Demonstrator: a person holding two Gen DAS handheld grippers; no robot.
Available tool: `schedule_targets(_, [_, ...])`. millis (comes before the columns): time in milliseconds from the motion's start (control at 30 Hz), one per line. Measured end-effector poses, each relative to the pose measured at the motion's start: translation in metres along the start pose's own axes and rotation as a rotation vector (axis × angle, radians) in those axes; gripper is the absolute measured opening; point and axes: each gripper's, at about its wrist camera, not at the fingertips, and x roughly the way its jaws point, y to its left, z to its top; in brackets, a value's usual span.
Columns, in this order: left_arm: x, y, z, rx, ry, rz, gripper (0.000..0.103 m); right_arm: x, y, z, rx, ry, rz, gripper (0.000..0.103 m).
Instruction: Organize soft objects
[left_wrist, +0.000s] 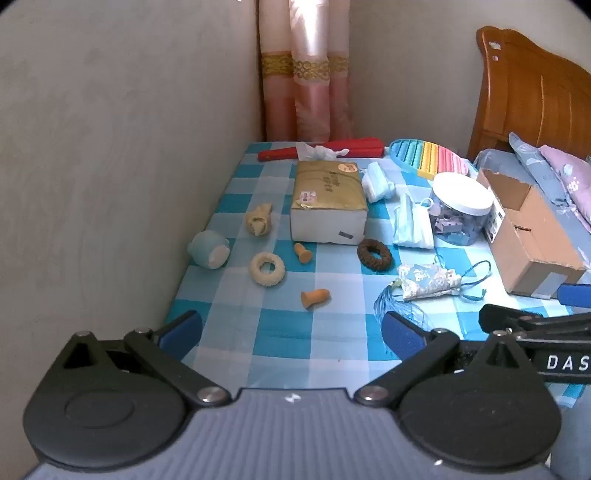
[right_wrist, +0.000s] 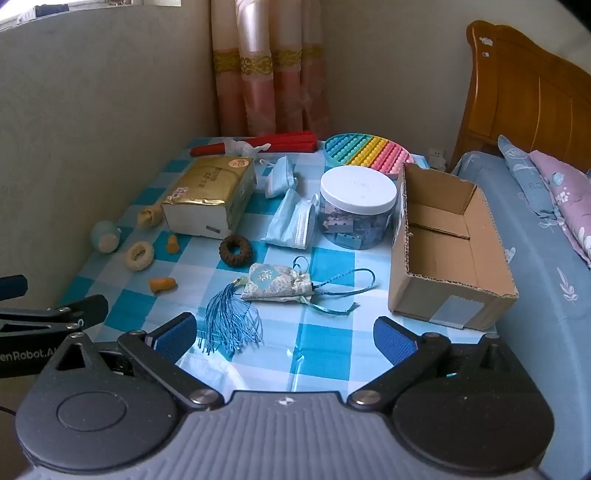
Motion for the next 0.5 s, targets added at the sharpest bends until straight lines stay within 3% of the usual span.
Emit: schedule_targets(500, [-0.0008,0.0025,0.0033,-0.003,-0.015,-0.002,0.102,-0.0007,0.0027,0.0011,0.001,-0.007,-0.005,0.103])
